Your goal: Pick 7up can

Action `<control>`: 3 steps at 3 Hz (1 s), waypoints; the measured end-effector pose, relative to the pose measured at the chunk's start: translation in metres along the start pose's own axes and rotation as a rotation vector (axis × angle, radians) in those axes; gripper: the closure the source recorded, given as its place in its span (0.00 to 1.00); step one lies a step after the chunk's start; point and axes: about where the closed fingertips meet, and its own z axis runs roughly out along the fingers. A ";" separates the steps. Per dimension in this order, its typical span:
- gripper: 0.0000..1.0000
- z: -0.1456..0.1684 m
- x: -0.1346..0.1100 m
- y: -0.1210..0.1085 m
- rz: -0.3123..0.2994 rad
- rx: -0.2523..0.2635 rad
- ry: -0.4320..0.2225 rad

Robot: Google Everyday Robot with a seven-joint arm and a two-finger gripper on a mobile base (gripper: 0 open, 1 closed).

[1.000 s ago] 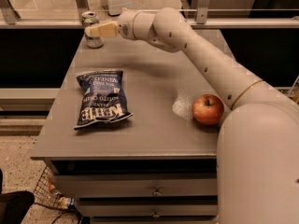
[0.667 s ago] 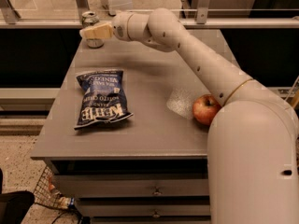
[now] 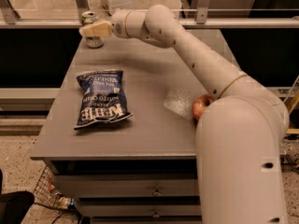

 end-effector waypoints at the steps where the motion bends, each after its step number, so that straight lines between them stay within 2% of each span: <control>1: 0.00 0.009 0.003 -0.018 0.006 0.027 0.037; 2: 0.00 0.016 0.013 -0.033 0.033 0.059 0.086; 3: 0.00 0.025 0.016 -0.031 0.042 0.045 0.084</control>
Offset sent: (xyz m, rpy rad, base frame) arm 0.0464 -0.0191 -0.0124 -0.0660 0.0775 -0.0828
